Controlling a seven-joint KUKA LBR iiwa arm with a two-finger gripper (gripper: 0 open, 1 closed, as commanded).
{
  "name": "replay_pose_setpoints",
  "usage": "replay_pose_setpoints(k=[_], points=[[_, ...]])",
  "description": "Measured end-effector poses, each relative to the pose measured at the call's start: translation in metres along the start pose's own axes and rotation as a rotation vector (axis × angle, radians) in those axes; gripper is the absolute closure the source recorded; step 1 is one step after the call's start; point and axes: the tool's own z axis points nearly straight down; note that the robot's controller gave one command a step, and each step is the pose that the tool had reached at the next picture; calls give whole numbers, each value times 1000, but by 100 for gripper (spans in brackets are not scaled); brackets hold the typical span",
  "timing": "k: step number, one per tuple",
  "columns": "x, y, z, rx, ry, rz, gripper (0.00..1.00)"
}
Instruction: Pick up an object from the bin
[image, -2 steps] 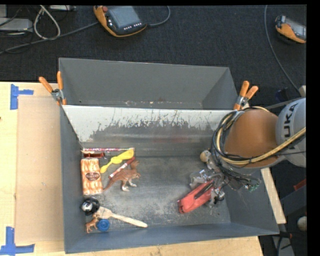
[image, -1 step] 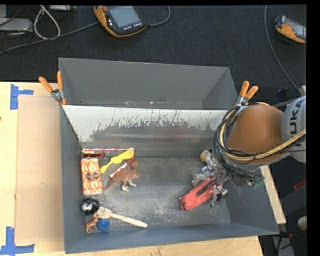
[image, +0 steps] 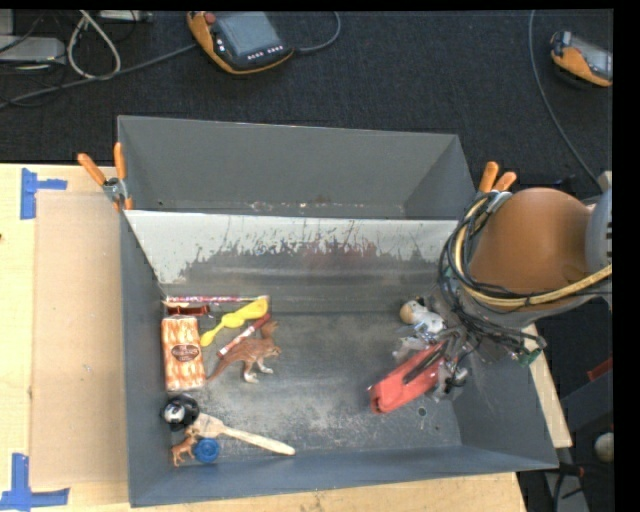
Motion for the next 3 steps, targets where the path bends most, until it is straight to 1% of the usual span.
replay_pose_setpoints(k=[1,2,3], points=[[-1,1,-28,0,-2,2,100],[-1,1,-34,1,-4,3,100],[0,2,-49,-5,2,4,100]])
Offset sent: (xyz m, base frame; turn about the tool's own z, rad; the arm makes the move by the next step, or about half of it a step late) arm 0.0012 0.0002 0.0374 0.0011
